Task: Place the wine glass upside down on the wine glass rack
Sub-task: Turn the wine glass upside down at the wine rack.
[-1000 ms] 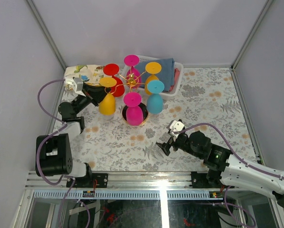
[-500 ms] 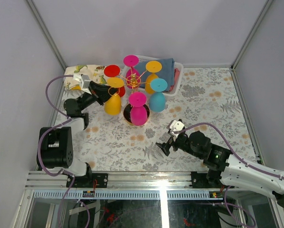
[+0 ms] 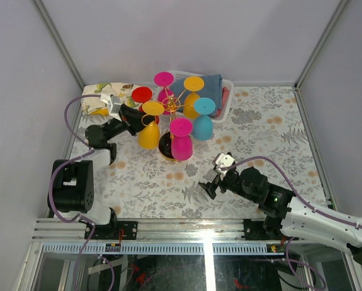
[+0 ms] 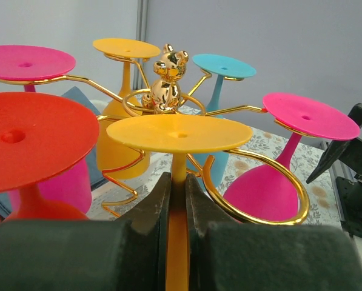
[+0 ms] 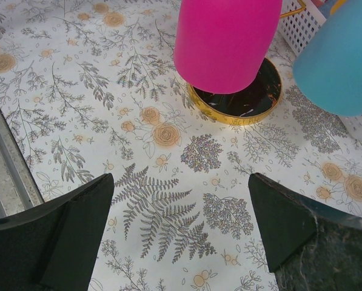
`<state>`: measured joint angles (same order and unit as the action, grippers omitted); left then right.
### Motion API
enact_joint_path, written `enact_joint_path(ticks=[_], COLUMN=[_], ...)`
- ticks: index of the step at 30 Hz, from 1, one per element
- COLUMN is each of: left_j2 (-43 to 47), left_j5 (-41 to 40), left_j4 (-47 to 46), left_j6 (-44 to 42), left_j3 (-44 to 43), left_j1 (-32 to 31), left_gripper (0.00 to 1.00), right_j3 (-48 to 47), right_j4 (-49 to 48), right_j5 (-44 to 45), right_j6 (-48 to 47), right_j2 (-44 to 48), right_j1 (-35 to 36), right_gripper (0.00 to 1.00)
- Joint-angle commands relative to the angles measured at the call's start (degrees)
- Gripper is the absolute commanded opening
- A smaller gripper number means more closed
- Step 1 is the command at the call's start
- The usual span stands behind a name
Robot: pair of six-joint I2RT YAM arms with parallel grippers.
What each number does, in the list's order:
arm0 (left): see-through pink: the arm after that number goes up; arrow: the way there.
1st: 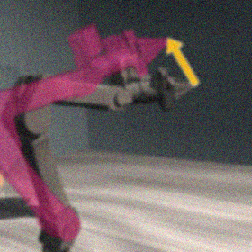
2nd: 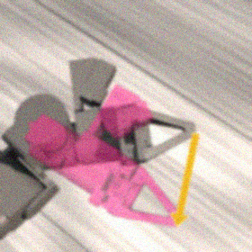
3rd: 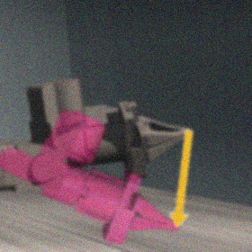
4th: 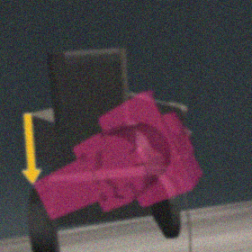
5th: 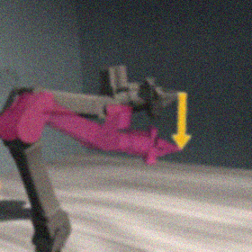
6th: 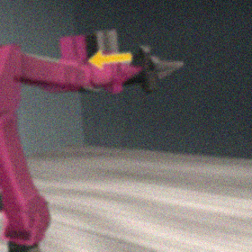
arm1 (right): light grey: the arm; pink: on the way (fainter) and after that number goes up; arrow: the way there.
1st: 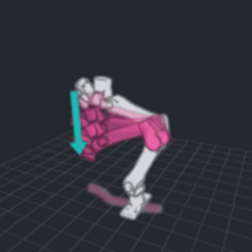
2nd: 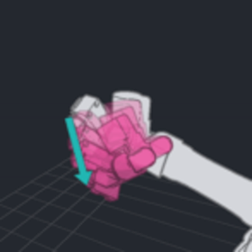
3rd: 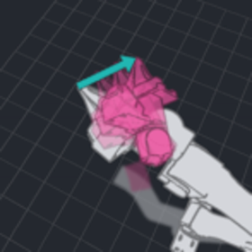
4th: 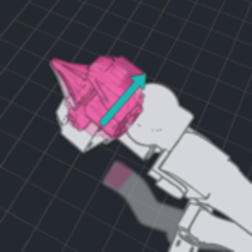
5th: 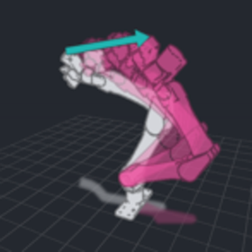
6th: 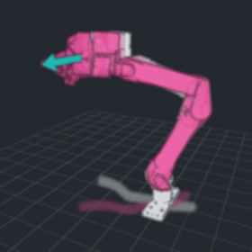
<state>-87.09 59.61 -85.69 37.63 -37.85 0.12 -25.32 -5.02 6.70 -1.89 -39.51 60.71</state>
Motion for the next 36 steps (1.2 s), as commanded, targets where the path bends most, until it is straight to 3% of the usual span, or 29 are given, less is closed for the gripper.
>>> enact_joint_path(ticks=[1, 8, 26, 36], left_j2=[-0.72, 0.47, 7.68, 9.44], left_j5=[2.94, 4.27, -3.72, -1.09], left_j4=[-4.66, -4.81, -6.07, -5.98], left_j6=[0.16, -0.27, -3.89, -3.73], left_j3=[-1.88, -0.31, 8.45, 10.0], left_j1=[-1.19, -1.94, -2.06, -2.04], left_gripper=[0.0, 0.0, 0.0, 0.0], right_j3=[-0.7, -0.27, -0.44, -0.7], right_j4=[-0.94, -1.25, -0.79, -1.48], right_j5=[1.69, 1.57, 0.95, 0.11], right_j6=[0.71, 0.88, 0.6, 0.83], right_j2=[0.82, 0.8, -0.13, -1.86], right_j1=[0.2, 0.16, 0.14, 0.11], right_gripper=[1.0, 1.0, 0.99, 0.99])
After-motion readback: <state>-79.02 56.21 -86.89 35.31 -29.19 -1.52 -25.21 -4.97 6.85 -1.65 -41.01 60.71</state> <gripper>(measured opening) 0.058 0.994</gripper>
